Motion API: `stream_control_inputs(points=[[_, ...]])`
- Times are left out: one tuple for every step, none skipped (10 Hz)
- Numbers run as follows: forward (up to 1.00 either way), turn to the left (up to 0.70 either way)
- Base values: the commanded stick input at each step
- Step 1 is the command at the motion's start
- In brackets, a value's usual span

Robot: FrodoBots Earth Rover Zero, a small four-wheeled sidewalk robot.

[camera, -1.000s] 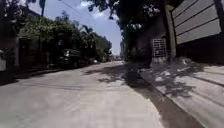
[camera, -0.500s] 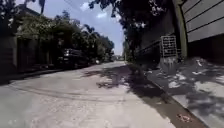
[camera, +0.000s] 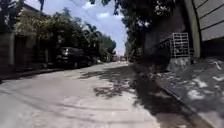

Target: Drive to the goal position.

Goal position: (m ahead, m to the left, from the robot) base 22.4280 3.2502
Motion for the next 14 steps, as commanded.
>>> stream_control_inputs(points=[[1.0,0.0],[1.0,0.0],[1.0,0.0],[1.0,0.0],[1.0,0.0],[1.0,-0.04],[1.0,-0.23],[1.0,-0.38],[1.0,-0.4],[1.0,-0.11],[1.0,0.0],[1.0,0.0],[1.0,0.0],[1.0,0.0]])
